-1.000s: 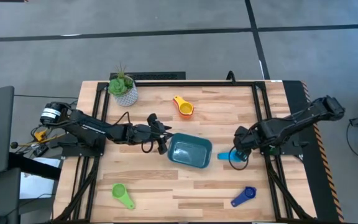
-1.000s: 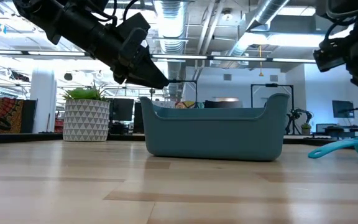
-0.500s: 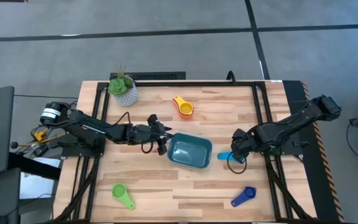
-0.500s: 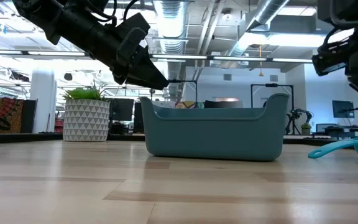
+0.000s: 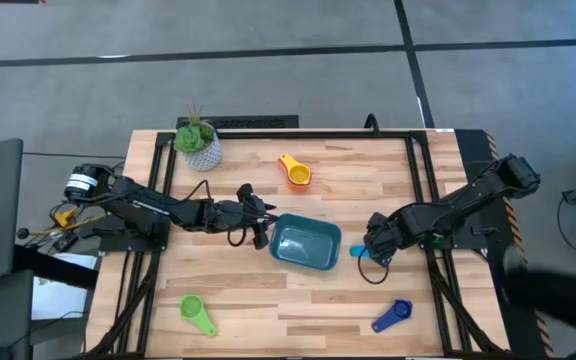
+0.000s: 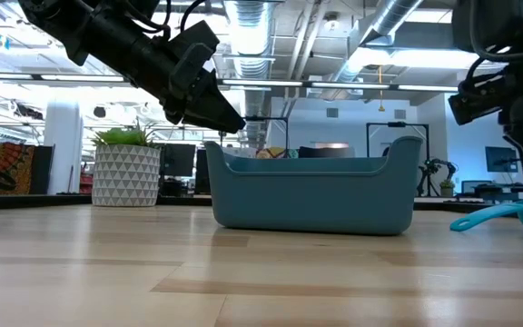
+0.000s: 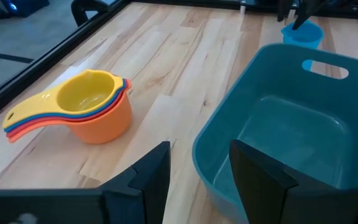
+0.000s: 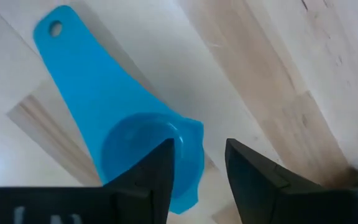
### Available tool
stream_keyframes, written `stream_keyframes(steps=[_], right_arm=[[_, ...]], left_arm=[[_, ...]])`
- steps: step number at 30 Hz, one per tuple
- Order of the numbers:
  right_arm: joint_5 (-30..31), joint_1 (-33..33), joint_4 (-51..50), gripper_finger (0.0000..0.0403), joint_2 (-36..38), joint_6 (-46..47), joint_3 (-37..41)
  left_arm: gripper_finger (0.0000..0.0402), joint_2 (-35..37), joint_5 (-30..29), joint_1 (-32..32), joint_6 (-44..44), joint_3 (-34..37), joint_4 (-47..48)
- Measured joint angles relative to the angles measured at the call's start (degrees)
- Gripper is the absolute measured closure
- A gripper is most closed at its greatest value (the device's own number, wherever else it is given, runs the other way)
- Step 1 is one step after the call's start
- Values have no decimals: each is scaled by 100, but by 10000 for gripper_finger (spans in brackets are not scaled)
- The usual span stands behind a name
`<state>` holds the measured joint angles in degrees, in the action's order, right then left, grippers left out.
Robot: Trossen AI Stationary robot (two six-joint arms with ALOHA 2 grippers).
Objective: Nest measuring cups in basket
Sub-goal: Stack the green measuring cup on top of the yellow measuring cup
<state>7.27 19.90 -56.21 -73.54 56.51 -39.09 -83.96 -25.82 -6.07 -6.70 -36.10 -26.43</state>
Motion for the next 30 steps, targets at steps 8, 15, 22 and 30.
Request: stream_keyframes(steps=[8, 15, 22, 30], right_arm=[[17, 0, 11, 261, 3, 62, -1], [157, 193, -148, 231, 2, 485, 0], [339, 470, 326, 181, 4, 791, 433], [349, 557, 461, 223, 22, 798, 595]], left_arm=[[246, -1, -2, 0, -43, 0, 6], [246, -2, 7, -53, -127, 0, 58], [246, -2, -2, -72, -32, 0, 20], [246, -2, -2, -72, 111, 0, -44]])
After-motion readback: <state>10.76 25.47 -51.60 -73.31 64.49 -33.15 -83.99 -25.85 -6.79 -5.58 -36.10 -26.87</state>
